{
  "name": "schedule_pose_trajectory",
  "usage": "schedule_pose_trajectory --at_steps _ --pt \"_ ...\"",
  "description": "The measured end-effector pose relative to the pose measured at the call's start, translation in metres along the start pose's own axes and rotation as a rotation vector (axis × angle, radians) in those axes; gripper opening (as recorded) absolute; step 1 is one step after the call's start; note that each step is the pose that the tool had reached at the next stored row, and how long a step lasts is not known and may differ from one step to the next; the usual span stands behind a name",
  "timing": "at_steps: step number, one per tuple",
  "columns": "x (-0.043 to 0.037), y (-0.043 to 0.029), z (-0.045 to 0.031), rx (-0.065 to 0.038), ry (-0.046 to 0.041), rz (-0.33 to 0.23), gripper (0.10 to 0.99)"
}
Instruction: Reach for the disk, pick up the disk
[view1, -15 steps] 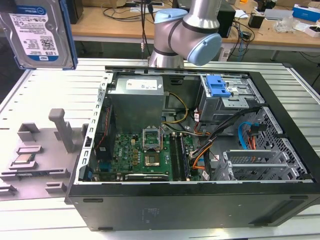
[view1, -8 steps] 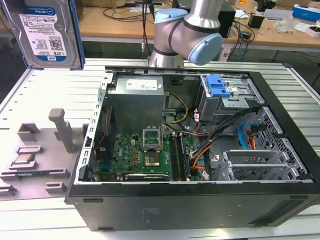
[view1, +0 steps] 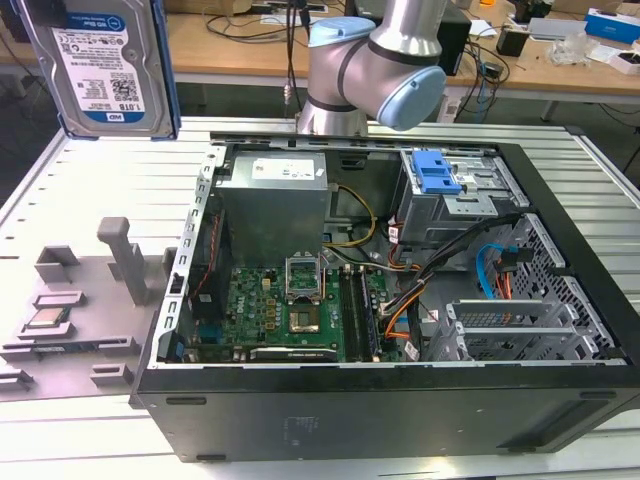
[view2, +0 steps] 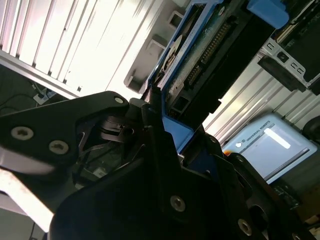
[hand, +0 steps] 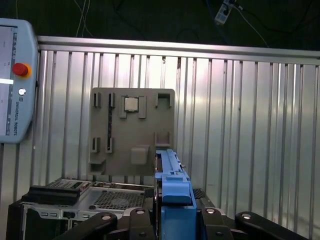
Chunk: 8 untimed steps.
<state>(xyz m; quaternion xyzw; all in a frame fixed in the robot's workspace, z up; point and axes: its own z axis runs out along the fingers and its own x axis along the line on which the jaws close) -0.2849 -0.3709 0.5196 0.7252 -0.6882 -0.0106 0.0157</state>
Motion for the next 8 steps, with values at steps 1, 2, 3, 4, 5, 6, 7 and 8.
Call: schedule_pose_trajectory --at_steps 1,2,3,4,5,6,7,8 --pt "0.0001 -0.0021 -0.0001 0.0 0.0001 0.0 0.373" --pt "0.0003 -0.0049 -0.0002 0.0 0.0001 0.0 0.373" --pt "0.0004 -0.0065 -0.0002 0.0 0.0 0.0 0.373" --pt "0.0005 -0.0086 -0.0003 0.0 0.0 0.0 0.373" --pt "0.0006 -0.0117 -0.0004 0.0 0.0 0.0 0.373" --pt "0.0008 -0.0138 -0.0005 0.0 0.0 0.0 0.373" --pt "0.0009 -0.0159 -0.0005 0.0 -0.0001 0.0 0.373" --pt "0.001 -0.0183 -0.0007 0.0 0.0 0.0 0.373"
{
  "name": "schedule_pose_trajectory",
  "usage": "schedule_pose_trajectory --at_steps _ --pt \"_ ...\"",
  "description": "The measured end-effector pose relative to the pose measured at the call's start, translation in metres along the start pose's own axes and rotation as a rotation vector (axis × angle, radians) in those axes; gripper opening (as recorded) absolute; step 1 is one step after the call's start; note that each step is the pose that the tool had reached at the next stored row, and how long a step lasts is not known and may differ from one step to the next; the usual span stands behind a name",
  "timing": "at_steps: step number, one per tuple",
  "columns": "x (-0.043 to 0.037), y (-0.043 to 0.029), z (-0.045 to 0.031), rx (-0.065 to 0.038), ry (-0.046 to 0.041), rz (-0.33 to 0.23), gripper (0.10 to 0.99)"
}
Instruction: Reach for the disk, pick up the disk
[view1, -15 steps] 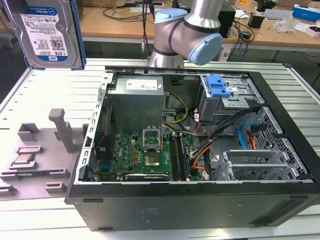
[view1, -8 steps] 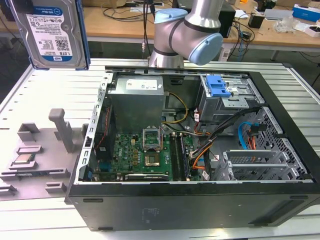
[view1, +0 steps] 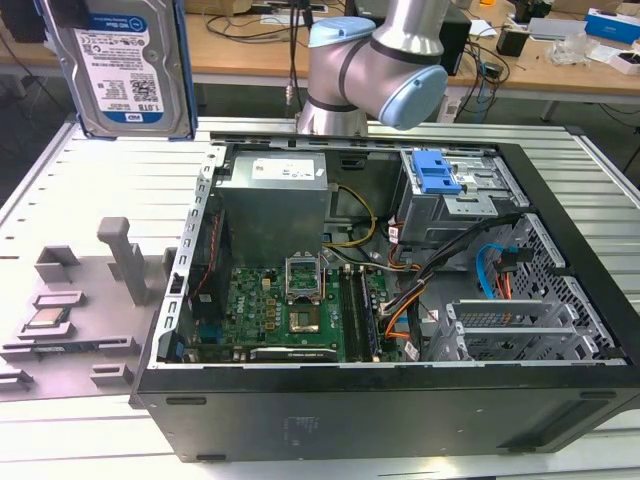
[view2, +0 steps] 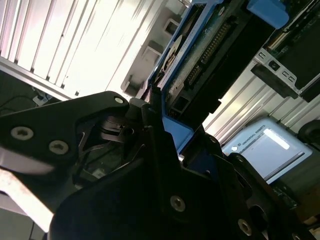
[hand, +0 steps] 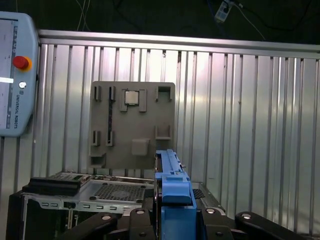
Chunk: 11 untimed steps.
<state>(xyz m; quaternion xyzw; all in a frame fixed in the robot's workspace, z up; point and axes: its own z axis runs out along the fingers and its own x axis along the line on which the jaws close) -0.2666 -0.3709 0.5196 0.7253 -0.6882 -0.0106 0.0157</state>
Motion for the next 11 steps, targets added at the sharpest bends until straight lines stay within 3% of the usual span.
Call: schedule_pose_trajectory --at_steps 3,11 --pt "0.0003 -0.007 -0.0002 0.0 0.0 0.0 0.373" --pt "0.0021 -0.0399 -0.0015 0.0 0.0 0.0 0.373"
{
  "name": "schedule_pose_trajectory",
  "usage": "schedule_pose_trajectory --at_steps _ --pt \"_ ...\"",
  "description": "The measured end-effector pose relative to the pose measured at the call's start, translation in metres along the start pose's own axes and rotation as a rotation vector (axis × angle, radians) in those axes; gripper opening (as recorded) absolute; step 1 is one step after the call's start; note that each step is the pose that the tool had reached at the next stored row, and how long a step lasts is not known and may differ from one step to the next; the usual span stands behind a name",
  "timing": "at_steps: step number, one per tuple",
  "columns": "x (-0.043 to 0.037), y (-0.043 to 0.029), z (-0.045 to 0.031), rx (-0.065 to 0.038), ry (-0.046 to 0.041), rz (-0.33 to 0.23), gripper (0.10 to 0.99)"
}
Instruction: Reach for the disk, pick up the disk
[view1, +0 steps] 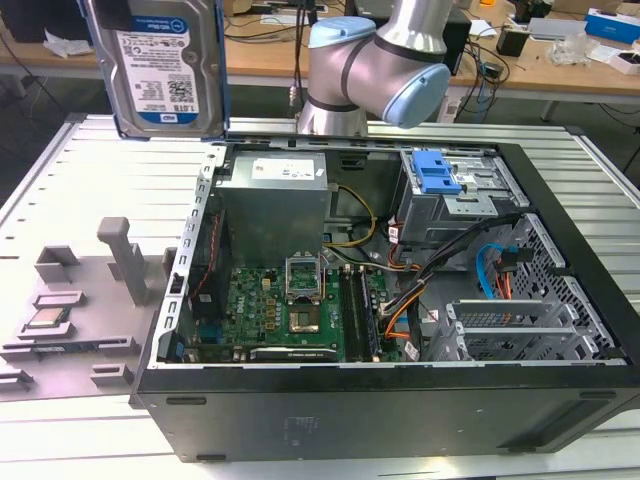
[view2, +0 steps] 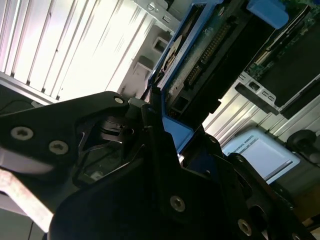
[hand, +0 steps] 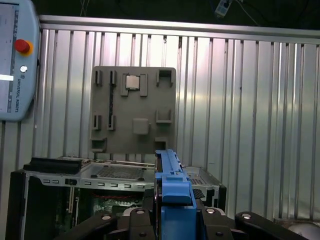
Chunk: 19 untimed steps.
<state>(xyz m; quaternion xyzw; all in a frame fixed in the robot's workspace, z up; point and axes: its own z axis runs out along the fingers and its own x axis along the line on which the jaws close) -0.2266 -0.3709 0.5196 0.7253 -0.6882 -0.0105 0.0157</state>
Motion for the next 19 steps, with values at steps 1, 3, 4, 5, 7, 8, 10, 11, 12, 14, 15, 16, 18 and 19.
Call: schedule_pose_trajectory --at_steps 1,3,4,5,7,8,10,11,12,14,15,16,18,19 --pt "0.0003 -0.0065 -0.0002 0.0 0.0 0.0 0.373" --pt "0.001 -0.0181 -0.0007 0.0 0.0 0.0 0.373" --pt "0.0012 -0.0223 -0.0008 0.0 -0.0001 0.0 0.373" --pt "0.0013 -0.0249 -0.0009 0.0 0.0 0.0 0.373" --pt "0.0018 -0.0343 -0.0012 0.0 0.0 0.0 0.373" --pt "0.002 -0.0389 -0.0015 0.0 0.0 0.0 0.373" --pt "0.0028 -0.0518 -0.0019 0.0 0.0 0.0 0.373" --pt "0.0029 -0.0552 -0.002 0.0 0.0 0.0 0.373" --pt "0.003 -0.0583 -0.0021 0.0 -0.0001 0.0 0.373" --pt "0.0034 -0.0647 -0.0024 0.0 -0.0001 0.0 0.373" --pt "0.0036 -0.0686 -0.0025 0.0 0.0 0.0 0.373" --pt "0.0037 -0.0716 -0.0027 0.0 0.0 0.0 0.373" --pt "0.0044 -0.0826 -0.003 0.0 0.0 0.0 0.373" --pt "0.0045 -0.0854 -0.0032 0.0 0.0 0.0 0.373"
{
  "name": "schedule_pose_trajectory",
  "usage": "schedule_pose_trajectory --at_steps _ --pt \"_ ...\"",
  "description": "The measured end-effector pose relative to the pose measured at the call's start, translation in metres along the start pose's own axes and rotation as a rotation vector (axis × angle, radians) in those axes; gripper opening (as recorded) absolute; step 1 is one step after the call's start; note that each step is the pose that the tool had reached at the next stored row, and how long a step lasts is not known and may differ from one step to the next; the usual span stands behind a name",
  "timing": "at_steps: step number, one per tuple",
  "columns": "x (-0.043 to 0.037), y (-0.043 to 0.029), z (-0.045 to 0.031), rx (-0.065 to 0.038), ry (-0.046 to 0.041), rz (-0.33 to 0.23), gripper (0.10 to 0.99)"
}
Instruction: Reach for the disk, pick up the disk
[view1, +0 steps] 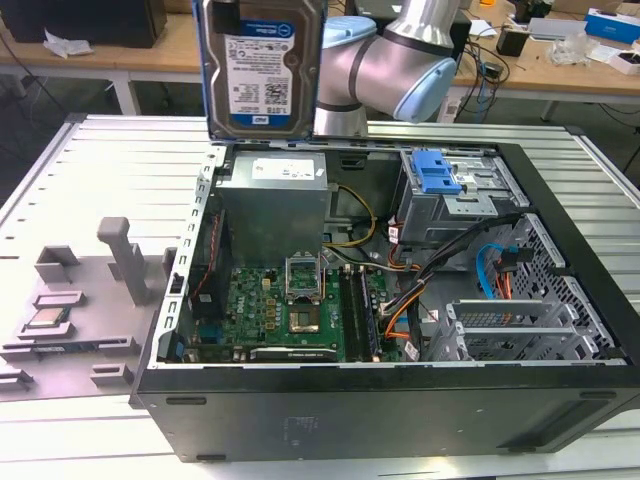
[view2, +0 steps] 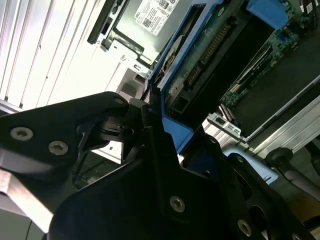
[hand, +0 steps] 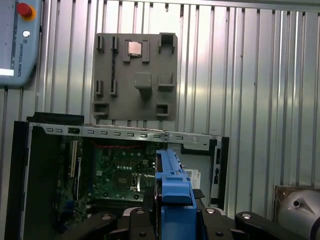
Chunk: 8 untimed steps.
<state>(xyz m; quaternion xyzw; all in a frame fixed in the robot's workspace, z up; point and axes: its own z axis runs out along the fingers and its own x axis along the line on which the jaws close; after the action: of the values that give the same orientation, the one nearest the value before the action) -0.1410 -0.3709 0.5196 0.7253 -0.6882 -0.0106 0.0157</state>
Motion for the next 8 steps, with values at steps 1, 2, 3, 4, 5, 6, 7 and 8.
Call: schedule_pose_trajectory --at_steps 1,2,3,4,5,6,7,8 --pt "0.0002 -0.0039 -0.0001 0.0 0.0 0.0 0.373" --pt "0.0004 -0.0076 -0.0003 0.0 0.0 0.0 0.373" --pt "0.0006 -0.0109 -0.0004 0.0 0.0 0.0 0.373" --pt "0.0008 -0.0146 -0.0005 0.0 0.0 0.0 0.373" --pt "0.0009 -0.0174 -0.0006 0.0 0.0 0.0 0.373" --pt "0.0011 -0.0207 -0.0007 0.0 -0.0001 0.0 0.373" --pt "0.0013 -0.0246 -0.0009 0.0 0.0 0.0 0.373" --pt "0.0015 -0.029 -0.001 0.0 0.0 0.0 0.373"
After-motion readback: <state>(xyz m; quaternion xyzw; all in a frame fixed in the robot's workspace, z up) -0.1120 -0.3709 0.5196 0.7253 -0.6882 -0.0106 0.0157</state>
